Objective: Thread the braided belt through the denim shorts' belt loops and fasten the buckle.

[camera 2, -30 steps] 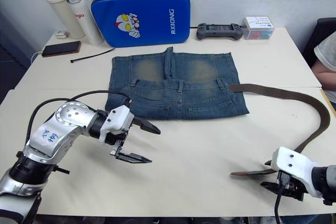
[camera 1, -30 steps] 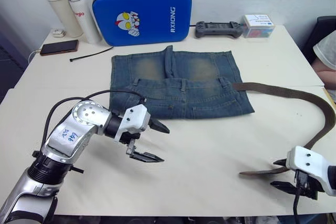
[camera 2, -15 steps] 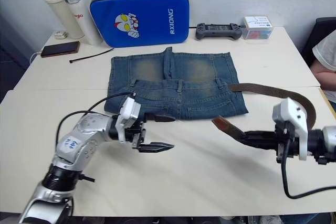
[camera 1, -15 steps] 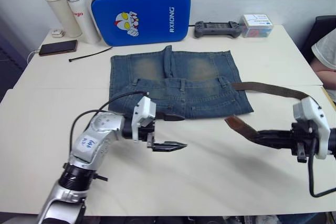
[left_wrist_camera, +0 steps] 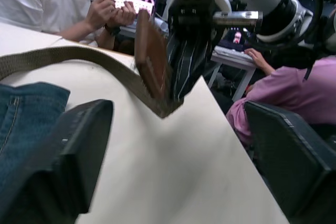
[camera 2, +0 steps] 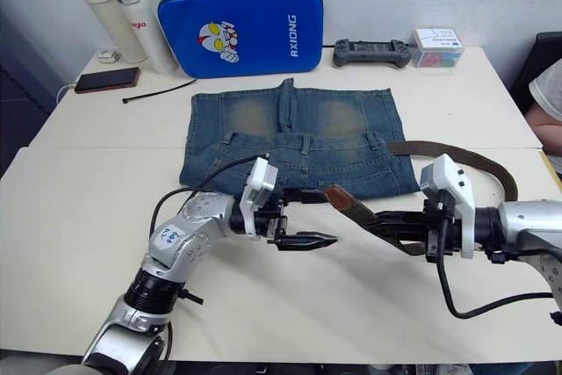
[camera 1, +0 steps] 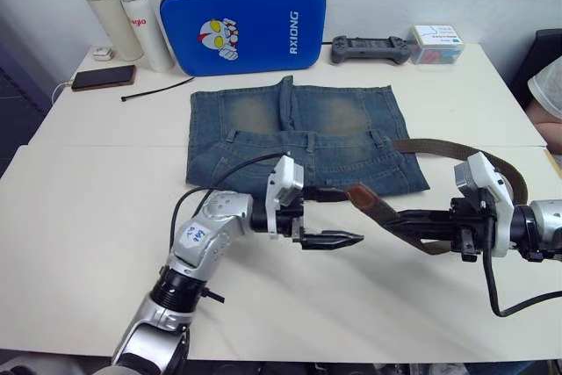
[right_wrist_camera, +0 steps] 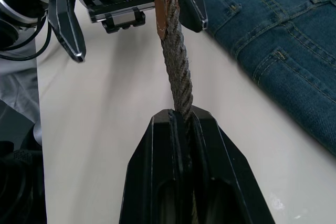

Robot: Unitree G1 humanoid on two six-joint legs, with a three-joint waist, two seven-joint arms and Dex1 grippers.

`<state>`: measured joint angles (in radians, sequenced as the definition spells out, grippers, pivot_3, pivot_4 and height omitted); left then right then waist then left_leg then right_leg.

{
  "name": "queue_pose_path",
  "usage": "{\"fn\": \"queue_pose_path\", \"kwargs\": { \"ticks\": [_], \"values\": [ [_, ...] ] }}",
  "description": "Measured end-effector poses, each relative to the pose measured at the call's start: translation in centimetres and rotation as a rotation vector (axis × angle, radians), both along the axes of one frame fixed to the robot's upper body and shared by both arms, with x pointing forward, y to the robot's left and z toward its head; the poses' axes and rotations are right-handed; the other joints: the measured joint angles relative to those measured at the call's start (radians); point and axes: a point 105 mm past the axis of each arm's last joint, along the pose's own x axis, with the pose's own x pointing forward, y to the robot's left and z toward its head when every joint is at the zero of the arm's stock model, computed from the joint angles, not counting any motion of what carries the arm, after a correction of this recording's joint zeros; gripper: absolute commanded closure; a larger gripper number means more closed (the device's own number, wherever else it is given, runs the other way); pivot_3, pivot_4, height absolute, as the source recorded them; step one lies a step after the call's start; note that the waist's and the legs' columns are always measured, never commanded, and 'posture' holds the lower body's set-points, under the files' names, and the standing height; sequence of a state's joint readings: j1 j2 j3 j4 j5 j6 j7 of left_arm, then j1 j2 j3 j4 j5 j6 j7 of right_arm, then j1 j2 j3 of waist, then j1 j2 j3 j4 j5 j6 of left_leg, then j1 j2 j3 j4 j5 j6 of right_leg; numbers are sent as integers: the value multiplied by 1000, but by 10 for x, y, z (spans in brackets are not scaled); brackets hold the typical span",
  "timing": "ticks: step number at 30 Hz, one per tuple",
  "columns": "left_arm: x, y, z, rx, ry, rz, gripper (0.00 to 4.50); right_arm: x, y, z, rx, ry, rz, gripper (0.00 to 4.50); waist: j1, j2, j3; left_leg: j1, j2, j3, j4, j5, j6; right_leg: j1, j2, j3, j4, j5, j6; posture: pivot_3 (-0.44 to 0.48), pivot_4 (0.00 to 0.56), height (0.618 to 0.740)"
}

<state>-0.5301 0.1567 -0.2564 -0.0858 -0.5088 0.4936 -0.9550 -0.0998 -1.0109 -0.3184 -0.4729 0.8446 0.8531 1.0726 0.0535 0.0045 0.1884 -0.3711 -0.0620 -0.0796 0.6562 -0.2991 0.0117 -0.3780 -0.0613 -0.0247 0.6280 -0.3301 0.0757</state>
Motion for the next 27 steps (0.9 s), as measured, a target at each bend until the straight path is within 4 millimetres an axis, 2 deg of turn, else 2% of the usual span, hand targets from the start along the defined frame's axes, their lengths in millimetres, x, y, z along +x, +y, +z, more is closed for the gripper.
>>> {"fn": "queue_pose_path", "kwargs": {
  "ticks": [3,6,10,12,13,16,17,19,20,22,24,25,27],
  "values": [
    [1,-9,11,-54,27,-32,3128,0,-1,-5,3,-2,-28,4500,1,0,0,0,0,2,0,-1,1,0,0,1,0,0,0,0,150,740],
    [5,-6,14,-72,69,-68,4466,0,1,-9,20,-18,-47,4500,-3,0,0,1,0,4,0,-1,1,0,0,3,0,0,1,0,150,740],
    [14,-8,15,-49,71,-102,4466,5,1,-11,30,-42,-96,4500,-2,0,0,1,0,4,1,-1,1,-1,1,4,1,1,1,0,150,740],
    [21,-13,17,-45,65,-99,4500,9,-4,-9,41,-61,-147,3605,-2,0,0,0,0,5,1,-1,2,-1,1,5,0,1,2,0,150,740],
    [23,-15,17,-44,68,-96,4500,12,-11,-3,56,-84,-191,3381,1,0,0,0,0,4,2,-1,2,-1,0,4,0,1,2,0,150,740],
    [34,-18,19,-62,99,-66,4500,17,-44,22,134,-172,-368,2004,6,-1,0,-1,0,5,2,-2,3,-1,0,5,-1,2,3,0,150,740],
    [41,-19,24,-84,112,-34,4500,16,-59,38,195,-227,-449,1451,7,-1,0,-1,0,5,2,-2,3,-1,0,5,-1,2,3,0,150,740],
    [50,-23,35,-120,130,9,4500,12,-73,55,292,-284,-535,498,6,-1,1,-1,0,5,2,-2,3,-1,0,5,-1,2,3,0,150,740],
    [54,-25,41,-146,157,32,4500,9,-78,59,352,-296,-575,175,5,-1,1,-1,0,5,2,-2,3,-1,0,5,0,2,3,0,150,740],
    [64,-31,54,-202,229,77,4500,3,-80,64,482,-281,-620,175,3,-2,1,-1,1,5,2,-2,3,-1,0,6,0,2,3,0,150,740],
    [72,-34,67,-258,311,110,4500,-3,-71,62,589,-224,-626,175,0,-2,1,-1,1,7,2,-2,4,-2,0,6,0,2,3,0,150,740],
    [75,-35,73,-288,357,117,4500,-8,-64,59,640,-184,-614,175,-3,-2,1,-1,1,7,2,-2,4,-2,1,7,1,2,3,0,150,740],
    [81,-34,86,-345,454,115,4500,-23,-29,47,730,-34,-500,175,-6,-2,1,-1,2,8,1,-2,4,-3,2,8,1,2,3,0,150,740]
  ]
}}
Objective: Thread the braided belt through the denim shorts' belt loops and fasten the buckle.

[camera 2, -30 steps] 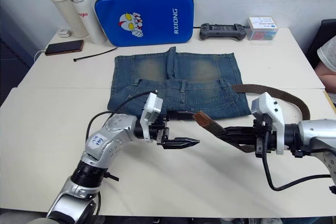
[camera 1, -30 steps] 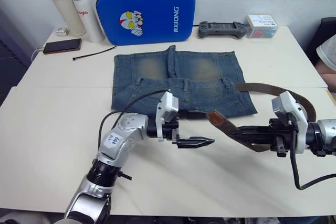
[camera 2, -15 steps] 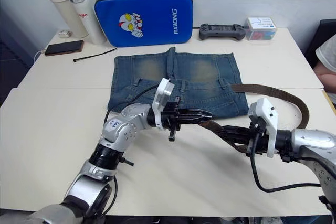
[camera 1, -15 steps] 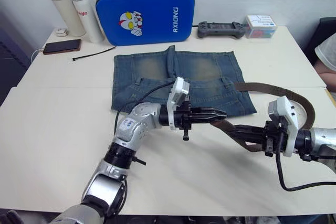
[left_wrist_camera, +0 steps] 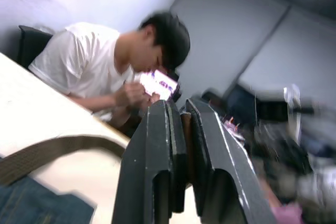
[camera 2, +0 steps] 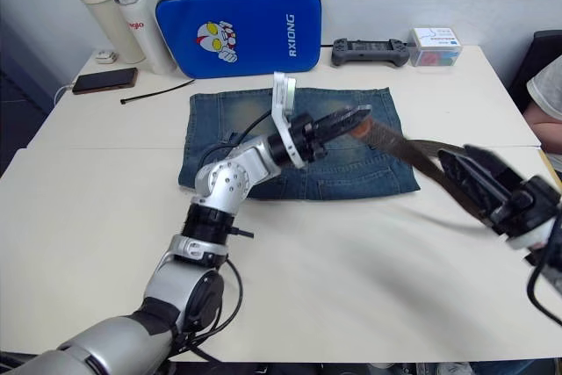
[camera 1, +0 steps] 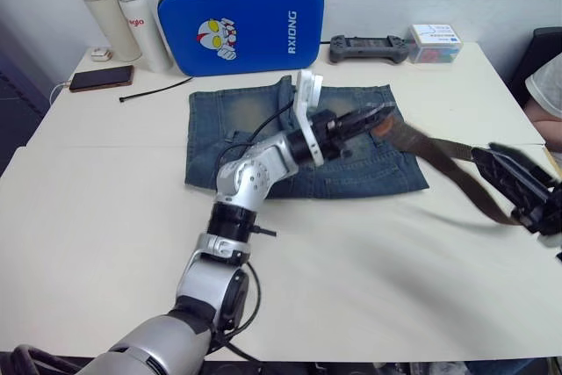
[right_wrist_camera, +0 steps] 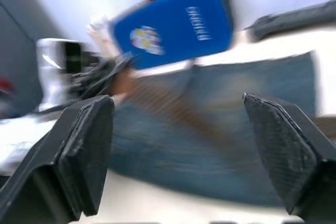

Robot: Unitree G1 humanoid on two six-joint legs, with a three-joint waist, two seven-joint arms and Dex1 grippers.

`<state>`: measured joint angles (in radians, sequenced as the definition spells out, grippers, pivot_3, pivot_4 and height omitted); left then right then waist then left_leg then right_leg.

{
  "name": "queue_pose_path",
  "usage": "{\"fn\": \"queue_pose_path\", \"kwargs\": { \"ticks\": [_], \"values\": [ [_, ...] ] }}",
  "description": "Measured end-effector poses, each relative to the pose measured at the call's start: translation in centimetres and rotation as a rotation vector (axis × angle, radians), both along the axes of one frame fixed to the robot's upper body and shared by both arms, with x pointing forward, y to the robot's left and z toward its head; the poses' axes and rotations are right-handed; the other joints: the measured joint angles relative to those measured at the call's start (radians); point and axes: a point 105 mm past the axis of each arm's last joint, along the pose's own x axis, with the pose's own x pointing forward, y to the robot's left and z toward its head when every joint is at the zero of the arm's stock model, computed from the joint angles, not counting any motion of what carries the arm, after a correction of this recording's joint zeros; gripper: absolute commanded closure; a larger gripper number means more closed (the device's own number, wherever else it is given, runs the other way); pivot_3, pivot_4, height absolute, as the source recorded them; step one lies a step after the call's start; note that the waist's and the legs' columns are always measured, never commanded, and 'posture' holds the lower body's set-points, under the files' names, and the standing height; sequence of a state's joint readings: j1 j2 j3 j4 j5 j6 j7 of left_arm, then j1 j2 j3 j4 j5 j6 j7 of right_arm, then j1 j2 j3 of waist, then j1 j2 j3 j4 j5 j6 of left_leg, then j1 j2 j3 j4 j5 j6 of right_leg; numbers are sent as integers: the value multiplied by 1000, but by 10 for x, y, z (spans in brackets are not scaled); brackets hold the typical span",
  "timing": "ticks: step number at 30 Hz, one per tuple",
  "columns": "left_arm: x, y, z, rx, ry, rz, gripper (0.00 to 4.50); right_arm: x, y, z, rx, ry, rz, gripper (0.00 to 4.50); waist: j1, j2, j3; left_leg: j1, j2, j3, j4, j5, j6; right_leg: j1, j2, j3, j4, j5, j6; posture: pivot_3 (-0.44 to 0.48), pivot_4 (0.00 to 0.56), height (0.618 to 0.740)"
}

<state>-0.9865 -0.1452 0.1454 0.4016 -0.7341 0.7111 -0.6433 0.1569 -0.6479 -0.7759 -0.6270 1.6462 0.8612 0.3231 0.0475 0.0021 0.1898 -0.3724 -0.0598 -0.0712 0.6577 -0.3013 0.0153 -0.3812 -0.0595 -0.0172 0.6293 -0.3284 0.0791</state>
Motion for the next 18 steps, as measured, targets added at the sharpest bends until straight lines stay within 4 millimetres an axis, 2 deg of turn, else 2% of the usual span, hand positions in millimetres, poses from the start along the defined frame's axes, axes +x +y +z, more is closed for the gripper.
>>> {"fn": "queue_pose_path", "kwargs": {
  "ticks": [3,5,9,14,18],
  "values": [
    [3,4,10,-41,80,-19,4500,-5,29,-17,40,64,92,175,-9,-2,0,0,0,2,1,0,0,-1,0,2,1,0,1,0,150,740],
    [2,6,12,-60,123,-43,4500,6,36,-27,105,100,67,175,-18,-5,1,1,-1,2,1,0,0,-1,0,3,2,1,1,0,150,740],
    [-9,2,13,-43,137,-118,4500,36,31,-33,293,113,-21,175,-22,-5,1,-3,-2,3,1,1,-1,-8,0,6,6,1,1,0,150,740],
    [-14,-1,10,-15,143,-153,4500,54,42,-36,404,111,-32,175,-23,-5,0,-6,-2,6,1,1,-2,-14,0,8,10,0,1,0,150,740],
    [-15,-2,6,1,142,-151,4500,72,39,-20,586,19,-79,175,-26,-5,0,-5,-2,8,1,1,-2,-16,0,11,13,0,1,0,150,740]
  ]
}}
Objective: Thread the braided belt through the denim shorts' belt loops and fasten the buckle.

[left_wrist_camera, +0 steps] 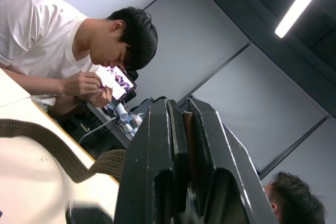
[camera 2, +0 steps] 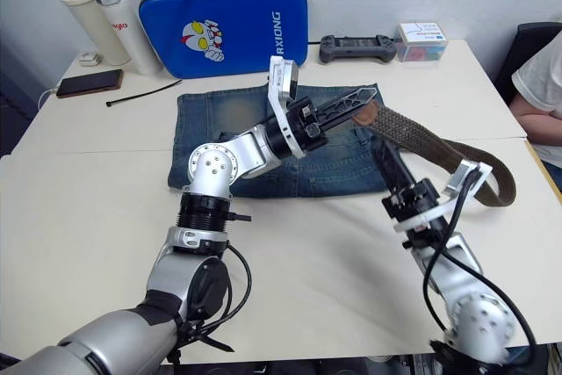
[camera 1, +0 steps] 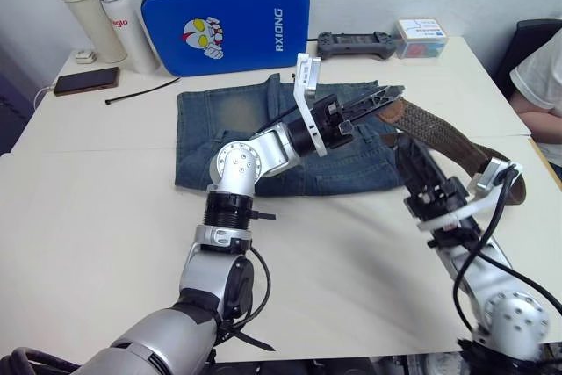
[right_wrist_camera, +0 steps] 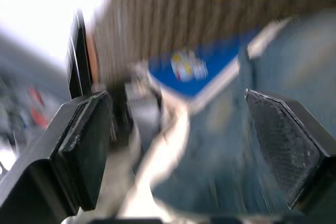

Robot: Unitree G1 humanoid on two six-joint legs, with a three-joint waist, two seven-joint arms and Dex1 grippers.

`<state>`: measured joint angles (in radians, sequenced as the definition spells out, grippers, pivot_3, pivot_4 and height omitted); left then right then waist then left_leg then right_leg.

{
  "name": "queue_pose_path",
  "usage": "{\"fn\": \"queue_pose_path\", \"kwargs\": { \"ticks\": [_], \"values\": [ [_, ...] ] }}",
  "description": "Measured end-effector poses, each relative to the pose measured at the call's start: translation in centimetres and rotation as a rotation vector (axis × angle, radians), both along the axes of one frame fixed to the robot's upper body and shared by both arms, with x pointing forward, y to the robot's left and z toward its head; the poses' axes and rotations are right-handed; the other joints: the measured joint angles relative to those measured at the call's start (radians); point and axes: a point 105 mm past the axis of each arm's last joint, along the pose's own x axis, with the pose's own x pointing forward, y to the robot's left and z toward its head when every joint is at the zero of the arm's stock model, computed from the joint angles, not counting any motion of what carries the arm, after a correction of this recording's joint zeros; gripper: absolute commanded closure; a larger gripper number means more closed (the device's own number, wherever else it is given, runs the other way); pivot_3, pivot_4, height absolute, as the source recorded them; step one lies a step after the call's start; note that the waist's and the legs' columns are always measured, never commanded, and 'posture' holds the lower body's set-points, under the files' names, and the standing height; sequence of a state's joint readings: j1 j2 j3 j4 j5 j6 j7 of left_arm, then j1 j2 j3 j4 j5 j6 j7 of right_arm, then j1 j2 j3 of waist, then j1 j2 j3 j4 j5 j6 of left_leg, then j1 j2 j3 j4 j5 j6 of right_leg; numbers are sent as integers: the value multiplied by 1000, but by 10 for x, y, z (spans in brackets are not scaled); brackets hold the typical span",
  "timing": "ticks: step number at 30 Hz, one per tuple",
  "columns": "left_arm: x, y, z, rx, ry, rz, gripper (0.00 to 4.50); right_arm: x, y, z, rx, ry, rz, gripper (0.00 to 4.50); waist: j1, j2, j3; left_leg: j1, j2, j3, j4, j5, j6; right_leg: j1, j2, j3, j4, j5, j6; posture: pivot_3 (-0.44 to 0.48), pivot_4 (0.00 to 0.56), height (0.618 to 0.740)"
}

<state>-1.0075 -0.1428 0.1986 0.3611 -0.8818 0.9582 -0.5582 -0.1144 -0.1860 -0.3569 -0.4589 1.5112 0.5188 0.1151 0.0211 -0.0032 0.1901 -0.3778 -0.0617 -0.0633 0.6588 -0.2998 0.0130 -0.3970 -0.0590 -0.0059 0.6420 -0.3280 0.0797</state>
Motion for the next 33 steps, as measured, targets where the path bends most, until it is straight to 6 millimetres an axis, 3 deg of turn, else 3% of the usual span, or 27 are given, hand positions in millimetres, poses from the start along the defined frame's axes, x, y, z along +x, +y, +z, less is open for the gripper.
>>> {"fn": "queue_pose_path", "kwargs": {
  "ticks": [7,8,10,16,18,27,33],
  "values": [
    [6,3,-2,14,-24,45,4500,-4,-28,16,102,-72,-90,175,2,0,0,0,0,1,-1,0,0,0,0,1,1,0,0,0,150,740],
    [6,3,-2,15,-31,46,4500,-5,-30,17,110,-77,-94,400,2,0,0,0,0,1,-1,0,0,0,0,1,1,0,0,0,150,740],
    [6,2,-2,19,-42,47,4500,-6,-31,18,107,-80,-91,1001,2,0,0,0,0,1,-1,0,0,0,0,1,1,0,0,0,150,740],
    [11,0,-9,34,-29,64,4500,-6,-20,9,66,-49,-45,3869,0,0,0,0,1,3,-2,0,0,-1,1,3,1,0,0,0,150,740],
    [11,0,-9,32,-32,68,4500,-6,-18,8,57,-50,-40,4352,0,0,0,0,1,3,-2,0,0,-1,0,3,1,0,0,0,150,740],
    [15,2,-13,38,-36,77,4500,-4,-16,6,4,-51,-46,4352,1,0,0,0,1,4,-2,0,1,-2,0,4,1,0,0,0,150,740],
    [20,21,-12,120,-140,139,1906,5,-21,9,-87,-43,-82,4500,-4,0,0,0,1,7,-3,0,1,-5,1,7,3,0,0,0,150,740]
  ]
}}
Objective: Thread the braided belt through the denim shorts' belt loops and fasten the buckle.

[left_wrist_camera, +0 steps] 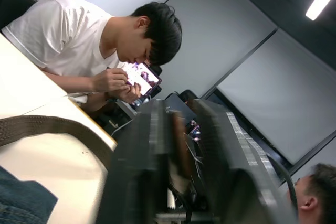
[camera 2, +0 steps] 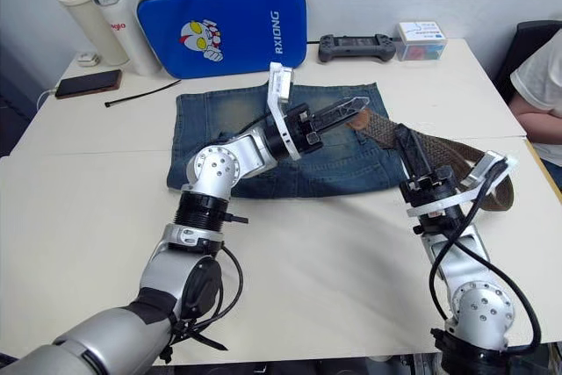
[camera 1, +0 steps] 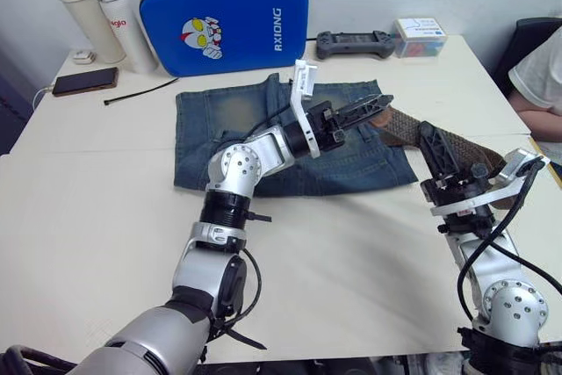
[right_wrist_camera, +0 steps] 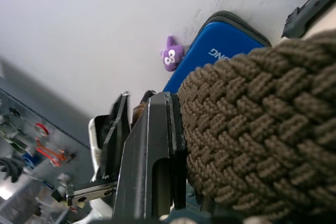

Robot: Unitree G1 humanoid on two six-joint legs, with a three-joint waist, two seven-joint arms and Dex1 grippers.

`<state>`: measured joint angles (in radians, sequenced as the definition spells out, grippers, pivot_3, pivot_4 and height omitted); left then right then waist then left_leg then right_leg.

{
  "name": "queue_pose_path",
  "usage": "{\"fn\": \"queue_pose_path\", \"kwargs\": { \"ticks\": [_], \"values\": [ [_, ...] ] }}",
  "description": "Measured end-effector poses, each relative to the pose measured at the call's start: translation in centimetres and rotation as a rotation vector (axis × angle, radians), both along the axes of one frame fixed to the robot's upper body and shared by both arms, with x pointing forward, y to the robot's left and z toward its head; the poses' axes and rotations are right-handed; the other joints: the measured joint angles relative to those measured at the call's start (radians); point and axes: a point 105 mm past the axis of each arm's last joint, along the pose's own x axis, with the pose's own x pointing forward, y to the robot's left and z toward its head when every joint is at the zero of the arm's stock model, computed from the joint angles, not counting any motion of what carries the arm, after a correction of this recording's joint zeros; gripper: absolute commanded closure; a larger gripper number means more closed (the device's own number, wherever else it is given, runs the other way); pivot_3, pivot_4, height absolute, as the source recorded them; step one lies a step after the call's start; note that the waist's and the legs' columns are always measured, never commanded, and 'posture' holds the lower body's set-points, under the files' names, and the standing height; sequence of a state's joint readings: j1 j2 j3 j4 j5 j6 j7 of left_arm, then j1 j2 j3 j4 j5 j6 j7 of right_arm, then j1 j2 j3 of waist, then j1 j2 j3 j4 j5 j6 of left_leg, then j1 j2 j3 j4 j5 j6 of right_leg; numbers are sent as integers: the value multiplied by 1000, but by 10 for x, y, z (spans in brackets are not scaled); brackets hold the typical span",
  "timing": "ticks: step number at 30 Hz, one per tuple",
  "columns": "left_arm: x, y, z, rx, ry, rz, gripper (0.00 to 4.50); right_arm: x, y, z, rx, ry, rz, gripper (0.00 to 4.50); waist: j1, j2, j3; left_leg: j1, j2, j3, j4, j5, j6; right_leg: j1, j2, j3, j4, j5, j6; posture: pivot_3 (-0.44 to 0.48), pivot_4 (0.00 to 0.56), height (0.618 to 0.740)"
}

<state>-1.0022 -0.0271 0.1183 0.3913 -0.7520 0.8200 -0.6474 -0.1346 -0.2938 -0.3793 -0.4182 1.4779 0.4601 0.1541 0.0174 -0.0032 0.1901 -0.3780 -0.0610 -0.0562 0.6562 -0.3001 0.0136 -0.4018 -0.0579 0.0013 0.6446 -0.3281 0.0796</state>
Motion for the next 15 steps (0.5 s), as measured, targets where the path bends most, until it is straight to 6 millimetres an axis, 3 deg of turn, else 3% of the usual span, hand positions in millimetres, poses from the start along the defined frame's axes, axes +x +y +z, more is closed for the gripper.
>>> {"fn": "queue_pose_path", "kwargs": {
  "ticks": [4,7,10,15],
  "values": [
    [0,32,-17,302,-317,104,34,4,-31,6,-76,21,-116,4500,-4,0,0,2,0,5,-6,1,0,-3,0,5,2,0,0,0,150,740],
    [-3,35,-54,548,-525,90,34,2,-50,14,-139,35,-180,4500,5,0,0,1,0,7,-6,1,1,-4,-1,6,-1,0,0,0,150,740],
    [-13,19,-86,661,-693,13,34,1,-58,21,-263,76,-204,4500,17,0,0,-1,0,7,-4,1,2,-4,-2,5,-2,0,0,0,150,740],
    [-2,-24,-100,711,-850,24,34,-13,-70,17,-465,209,-225,4500,36,-1,0,-8,0,9,1,0,6,-9,-2,4,-1,1,2,0,150,740]
  ]
}}
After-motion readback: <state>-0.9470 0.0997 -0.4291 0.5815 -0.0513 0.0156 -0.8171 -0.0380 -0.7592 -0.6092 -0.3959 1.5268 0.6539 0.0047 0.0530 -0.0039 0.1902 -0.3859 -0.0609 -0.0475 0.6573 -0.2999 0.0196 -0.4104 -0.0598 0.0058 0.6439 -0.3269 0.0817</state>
